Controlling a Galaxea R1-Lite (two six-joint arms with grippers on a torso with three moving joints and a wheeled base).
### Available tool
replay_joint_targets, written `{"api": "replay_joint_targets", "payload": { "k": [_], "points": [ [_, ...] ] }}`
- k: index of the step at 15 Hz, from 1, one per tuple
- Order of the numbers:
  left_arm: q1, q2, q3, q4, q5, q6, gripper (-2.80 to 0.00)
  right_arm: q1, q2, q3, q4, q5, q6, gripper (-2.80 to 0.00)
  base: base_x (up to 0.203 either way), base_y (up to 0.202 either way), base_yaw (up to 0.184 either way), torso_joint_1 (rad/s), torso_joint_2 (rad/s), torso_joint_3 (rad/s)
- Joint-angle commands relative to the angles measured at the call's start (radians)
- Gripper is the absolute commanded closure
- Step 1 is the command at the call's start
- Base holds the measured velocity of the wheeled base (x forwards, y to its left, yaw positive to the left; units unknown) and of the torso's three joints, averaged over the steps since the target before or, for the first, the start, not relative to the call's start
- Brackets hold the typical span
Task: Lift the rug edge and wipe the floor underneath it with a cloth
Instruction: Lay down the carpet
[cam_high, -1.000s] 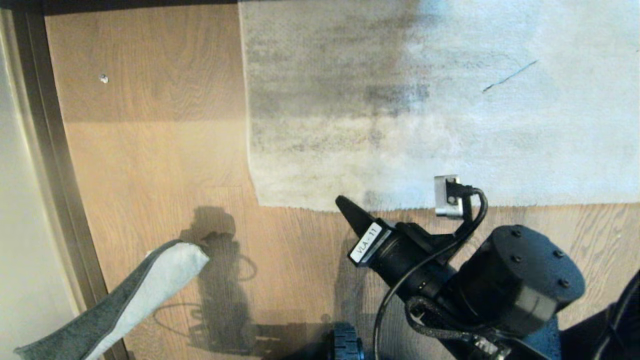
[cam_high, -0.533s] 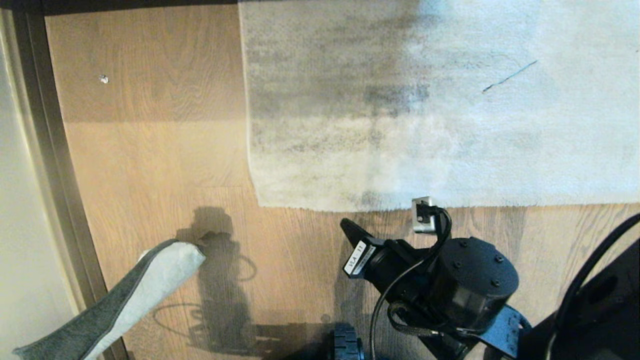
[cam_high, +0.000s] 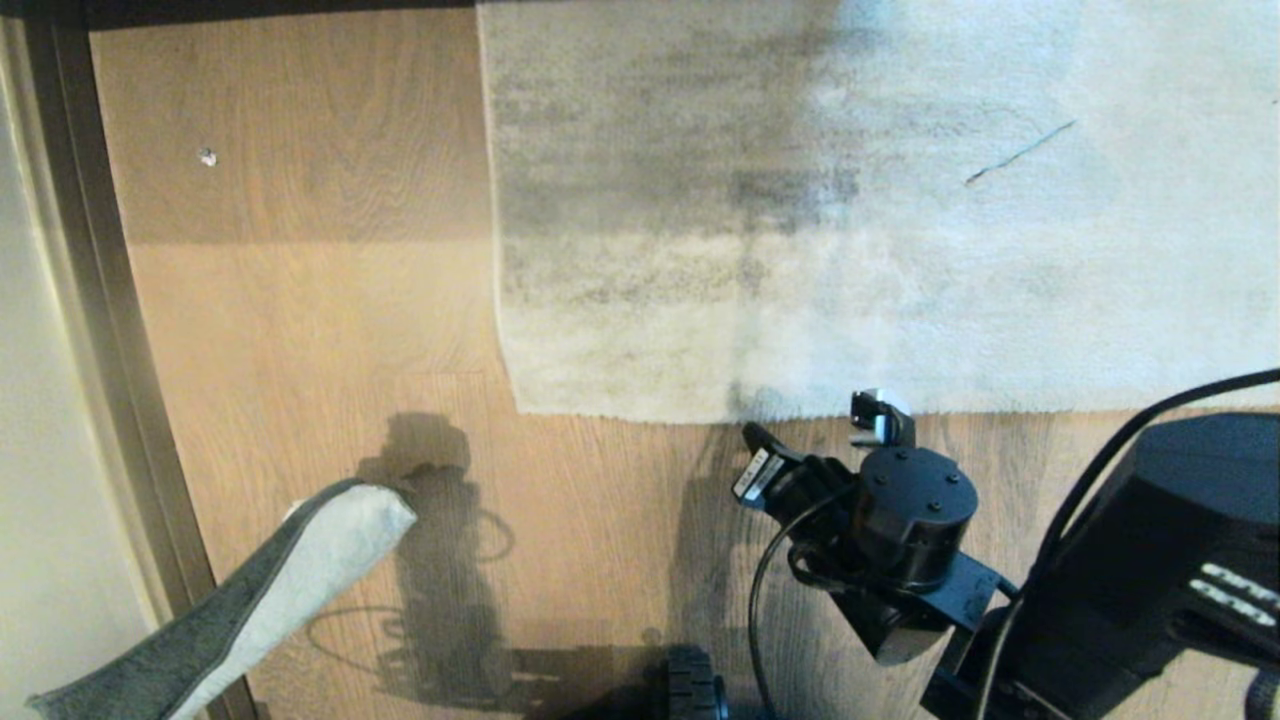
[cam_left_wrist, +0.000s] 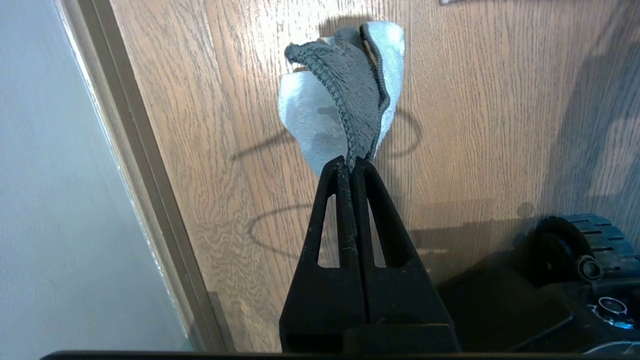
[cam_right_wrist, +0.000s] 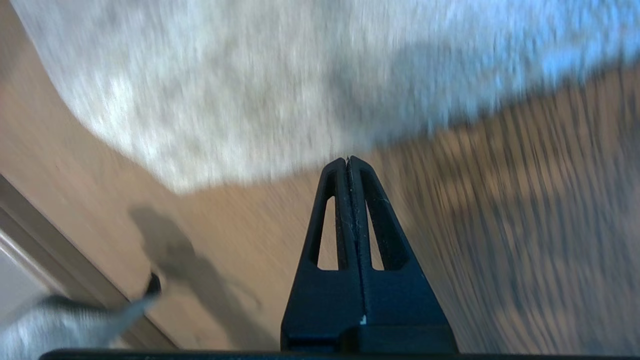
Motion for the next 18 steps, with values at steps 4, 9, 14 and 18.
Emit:
{"api": "replay_joint_targets", "payload": {
  "k": [4,9,14,18],
  "points": [
    [0.0,0.0,0.0,-0.001,0.0,0.0,0.0,-0.007,0.093,-0.103,-0.024,0.0,0.028,0.0,0.0,0.0,0.0,0.0,0.0,0.0],
    [0.0,0.0,0.0,-0.001,0.0,0.0,0.0,-0.006,0.166,-0.152,-0.047,-0.003,0.049,0.0,0.0,0.0,0.0,0.0,0.0,0.0],
    [0.0,0.0,0.0,-0.001,0.0,0.0,0.0,-0.02,0.222,-0.251,-0.062,-0.012,0.038,0.0,0.0,0.0,0.0,0.0,0.0,0.0],
    [0.0,0.0,0.0,-0.001,0.0,0.0,0.0,-0.052,0.258,-0.294,-0.062,-0.014,0.035,0.0,0.0,0.0,0.0,0.0,0.0,0.0]
  ]
}}
